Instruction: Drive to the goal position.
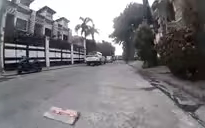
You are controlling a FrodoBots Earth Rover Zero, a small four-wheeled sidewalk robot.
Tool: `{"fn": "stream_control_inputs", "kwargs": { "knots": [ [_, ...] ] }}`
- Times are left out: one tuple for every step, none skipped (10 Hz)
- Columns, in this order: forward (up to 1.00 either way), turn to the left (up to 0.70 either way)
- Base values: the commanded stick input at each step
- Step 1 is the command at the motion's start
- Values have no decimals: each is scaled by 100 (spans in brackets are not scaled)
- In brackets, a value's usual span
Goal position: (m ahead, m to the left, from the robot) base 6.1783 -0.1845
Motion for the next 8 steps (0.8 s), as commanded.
{"fn": "stream_control_inputs", "kwargs": {
  "knots": [
    [100, 1],
    [100, 1],
    [100, 1],
    [100, 1],
    [100, -6],
    [100, -30],
    [100, -39],
    [100, -39]
  ]
}}
